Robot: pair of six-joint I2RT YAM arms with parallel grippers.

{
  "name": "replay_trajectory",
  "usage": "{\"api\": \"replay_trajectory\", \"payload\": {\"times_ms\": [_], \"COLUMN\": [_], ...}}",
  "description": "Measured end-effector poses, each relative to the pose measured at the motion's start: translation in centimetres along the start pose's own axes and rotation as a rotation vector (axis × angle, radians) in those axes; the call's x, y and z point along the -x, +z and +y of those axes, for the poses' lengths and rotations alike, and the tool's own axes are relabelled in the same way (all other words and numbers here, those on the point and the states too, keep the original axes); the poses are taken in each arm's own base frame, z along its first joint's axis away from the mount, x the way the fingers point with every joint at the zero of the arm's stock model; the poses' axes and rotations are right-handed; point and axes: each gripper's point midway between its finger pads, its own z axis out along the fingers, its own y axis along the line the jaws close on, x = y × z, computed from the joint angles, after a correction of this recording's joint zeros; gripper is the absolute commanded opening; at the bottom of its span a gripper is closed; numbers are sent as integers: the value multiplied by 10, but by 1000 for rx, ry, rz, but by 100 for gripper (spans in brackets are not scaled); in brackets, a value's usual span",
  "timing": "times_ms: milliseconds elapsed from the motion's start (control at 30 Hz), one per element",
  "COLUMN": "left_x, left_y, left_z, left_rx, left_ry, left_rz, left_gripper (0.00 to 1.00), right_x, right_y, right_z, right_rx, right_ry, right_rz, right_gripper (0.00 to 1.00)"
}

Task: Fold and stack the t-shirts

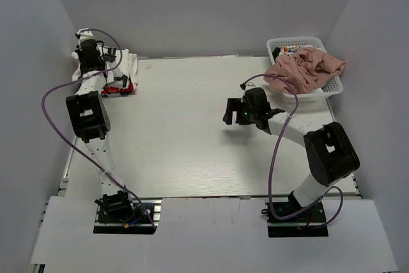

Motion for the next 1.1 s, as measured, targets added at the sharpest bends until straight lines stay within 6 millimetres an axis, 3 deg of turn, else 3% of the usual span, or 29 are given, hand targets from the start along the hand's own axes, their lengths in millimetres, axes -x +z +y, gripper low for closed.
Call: {"api": "replay_trajectory", "payload": {"times_ms": [67, 133, 167, 233, 467, 567, 700, 833, 933, 1000, 1033, 1100], "left_x": [3, 0, -3, -11, -50, -45, -13, 25, 32, 24, 6, -25], "left_y": [4, 4, 4, 3, -12, -28, -62, -116, -182, -227, -272, -340], "left_z": [0, 1, 0, -1, -2, -3, -8, -25, -58, -83, -102, -124], "left_rx": [1, 2, 0, -4, -18, -54, -153, -282, -417, -511, -593, -730], "left_ry": [3, 3, 3, 6, 22, -22, -138, -291, -384, -422, -410, -399], "left_rz": [-4, 3, 6, 23, 138, 169, 172, 161, 188, 223, 259, 326], "left_gripper": [64, 79, 94, 100, 100, 100, 100, 100, 100, 100, 100, 100], "right_x": [0, 0, 0, -1, 3, 11, 15, 13, 6, 1, -4, -13], "right_y": [2, 4, 5, 5, 1, -9, -26, -45, -57, -66, -70, -77], "right_z": [0, -1, -1, -1, 2, 7, 12, 14, 14, 14, 13, 11], "right_rx": [-3, -5, -6, -6, 4, 20, 39, 57, 69, 77, 80, 88], "right_ry": [1, 2, 2, 2, -1, -6, -10, 2, 21, 34, 37, 46], "right_rz": [5, 11, 13, 15, 3, -29, -69, -114, -132, -146, -150, -162], "right_gripper": [90, 90, 90, 90, 90, 90, 90, 90, 90, 90, 90, 90]}}
